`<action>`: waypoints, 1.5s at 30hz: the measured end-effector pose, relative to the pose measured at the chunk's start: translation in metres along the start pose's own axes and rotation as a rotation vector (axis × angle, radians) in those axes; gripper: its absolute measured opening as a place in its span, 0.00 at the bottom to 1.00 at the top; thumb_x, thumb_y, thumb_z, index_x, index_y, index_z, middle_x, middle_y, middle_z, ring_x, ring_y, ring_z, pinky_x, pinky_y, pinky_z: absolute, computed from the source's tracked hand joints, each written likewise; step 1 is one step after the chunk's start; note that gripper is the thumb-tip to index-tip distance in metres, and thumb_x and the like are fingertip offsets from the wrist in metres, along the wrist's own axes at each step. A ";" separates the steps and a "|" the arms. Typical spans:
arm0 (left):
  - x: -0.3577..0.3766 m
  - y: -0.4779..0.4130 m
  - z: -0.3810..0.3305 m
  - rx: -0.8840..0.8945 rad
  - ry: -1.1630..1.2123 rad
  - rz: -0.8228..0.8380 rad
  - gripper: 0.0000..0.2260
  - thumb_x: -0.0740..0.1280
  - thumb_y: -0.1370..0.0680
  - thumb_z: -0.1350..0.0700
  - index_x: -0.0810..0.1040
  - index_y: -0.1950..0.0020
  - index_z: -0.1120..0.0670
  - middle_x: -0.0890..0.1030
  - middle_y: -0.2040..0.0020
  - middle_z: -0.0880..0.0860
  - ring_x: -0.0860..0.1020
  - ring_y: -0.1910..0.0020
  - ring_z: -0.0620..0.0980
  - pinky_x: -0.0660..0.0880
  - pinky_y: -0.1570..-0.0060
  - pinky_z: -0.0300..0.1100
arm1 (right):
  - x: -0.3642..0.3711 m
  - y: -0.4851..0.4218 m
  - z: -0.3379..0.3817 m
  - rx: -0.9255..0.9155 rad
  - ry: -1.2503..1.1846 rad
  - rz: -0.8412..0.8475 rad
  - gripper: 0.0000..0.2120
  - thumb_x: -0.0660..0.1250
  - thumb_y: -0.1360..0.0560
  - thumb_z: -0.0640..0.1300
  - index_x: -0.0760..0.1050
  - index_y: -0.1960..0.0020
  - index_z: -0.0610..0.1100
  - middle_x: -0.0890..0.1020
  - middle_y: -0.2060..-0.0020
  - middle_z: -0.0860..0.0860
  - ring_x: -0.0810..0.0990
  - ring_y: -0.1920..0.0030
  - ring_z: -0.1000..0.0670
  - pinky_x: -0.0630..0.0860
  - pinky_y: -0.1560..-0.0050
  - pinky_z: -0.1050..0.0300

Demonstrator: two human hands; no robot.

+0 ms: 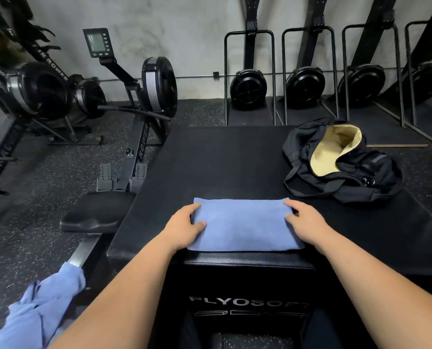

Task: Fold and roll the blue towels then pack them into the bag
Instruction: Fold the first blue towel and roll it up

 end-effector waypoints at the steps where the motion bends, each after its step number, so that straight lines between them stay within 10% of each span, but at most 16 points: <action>1: 0.002 -0.002 0.003 -0.003 -0.024 0.017 0.30 0.71 0.19 0.51 0.67 0.18 0.49 0.70 0.21 0.47 0.71 0.25 0.49 0.67 0.25 0.47 | 0.005 0.002 -0.002 0.000 0.019 0.022 0.25 0.65 0.18 0.40 0.70 0.21 0.48 0.75 0.27 0.48 0.74 0.30 0.45 0.68 0.32 0.54; 17: 0.004 -0.005 0.007 0.081 0.007 -0.063 0.34 0.73 0.22 0.55 0.65 0.18 0.50 0.58 0.17 0.46 0.71 0.26 0.49 0.69 0.28 0.44 | 0.023 0.003 -0.008 -0.011 0.011 -0.161 0.26 0.62 0.19 0.36 0.70 0.22 0.43 0.72 0.31 0.46 0.76 0.41 0.45 0.68 0.44 0.56; 24: 0.033 0.012 -0.048 0.368 -0.382 -0.295 0.24 0.67 0.21 0.52 0.74 0.24 0.52 0.63 0.17 0.55 0.63 0.21 0.60 0.64 0.25 0.54 | 0.049 0.007 0.046 -0.183 0.528 -0.221 0.23 0.59 0.19 0.51 0.74 0.26 0.45 0.67 0.22 0.45 0.68 0.28 0.39 0.73 0.37 0.43; 28: 0.078 -0.003 -0.057 0.330 -0.574 0.004 0.28 0.52 0.13 0.42 0.55 0.14 0.49 0.47 0.13 0.52 0.45 0.15 0.57 0.46 0.17 0.52 | 0.101 0.011 0.062 -0.351 0.562 0.168 0.34 0.42 0.17 0.69 0.56 0.16 0.57 0.47 0.15 0.53 0.45 0.16 0.46 0.51 0.18 0.46; 32: 0.066 -0.004 -0.027 0.268 -0.695 0.008 0.35 0.42 0.18 0.29 0.45 0.14 0.42 0.38 0.14 0.48 0.35 0.16 0.53 0.39 0.17 0.52 | 0.068 0.004 0.026 -0.290 0.642 0.128 0.36 0.40 0.21 0.75 0.45 0.16 0.63 0.39 0.16 0.57 0.36 0.17 0.52 0.42 0.17 0.47; 40: 0.061 -0.005 -0.024 0.253 -0.719 -0.024 0.40 0.38 0.21 0.26 0.44 0.13 0.45 0.39 0.14 0.53 0.35 0.16 0.56 0.41 0.17 0.54 | 0.056 0.002 0.013 -0.244 0.694 0.086 0.35 0.36 0.20 0.74 0.39 0.16 0.63 0.37 0.16 0.55 0.34 0.17 0.52 0.39 0.17 0.42; 45: 0.050 0.024 -0.037 0.476 -0.639 -0.336 0.29 0.53 0.14 0.38 0.70 0.20 0.53 0.65 0.17 0.55 0.56 0.15 0.54 0.53 0.18 0.57 | 0.056 0.007 0.010 -0.175 0.681 0.056 0.38 0.34 0.21 0.74 0.38 0.15 0.59 0.38 0.16 0.54 0.35 0.17 0.51 0.39 0.18 0.41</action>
Point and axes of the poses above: each hand's wrist, its own y-axis away from the middle knuckle, its own x-axis out of the palm, z = x × y, the point moved 7 cm from there along -y, towards the middle knuckle
